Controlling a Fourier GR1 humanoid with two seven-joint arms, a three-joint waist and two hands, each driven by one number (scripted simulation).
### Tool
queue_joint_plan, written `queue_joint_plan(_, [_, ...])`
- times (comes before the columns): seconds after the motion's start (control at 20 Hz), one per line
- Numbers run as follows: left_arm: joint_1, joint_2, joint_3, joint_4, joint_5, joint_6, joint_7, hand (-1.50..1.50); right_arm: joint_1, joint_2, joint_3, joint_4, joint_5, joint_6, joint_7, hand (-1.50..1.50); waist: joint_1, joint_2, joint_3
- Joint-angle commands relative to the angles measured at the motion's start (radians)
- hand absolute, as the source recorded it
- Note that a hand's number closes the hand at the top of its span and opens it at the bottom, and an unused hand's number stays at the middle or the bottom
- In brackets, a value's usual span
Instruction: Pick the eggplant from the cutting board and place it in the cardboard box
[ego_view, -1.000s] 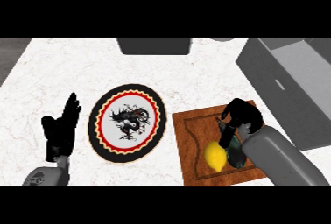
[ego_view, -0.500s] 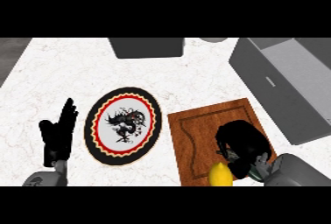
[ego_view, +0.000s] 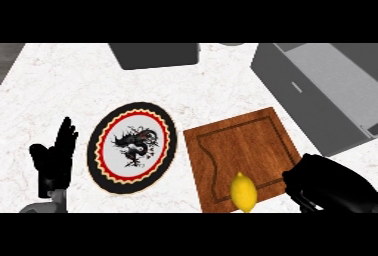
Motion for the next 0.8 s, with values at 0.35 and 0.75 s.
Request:
queue_joint_plan(0.35, [0.058,0.015,0.035,-0.014,0.023,-0.014,-0.033,0.00,0.189,-0.313,-0.389,0.042,-0.398,-0.226,-0.547,1.50,-0.038,0.004,-0.003])
queue_joint_plan(0.75, [0.041,0.008,0.017,-0.028,0.011,-0.018,-0.031,0.00,0.279,-0.459,-0.706,0.411,-0.686,-0.095,-0.909,1.50,0.012,0.014,-0.006])
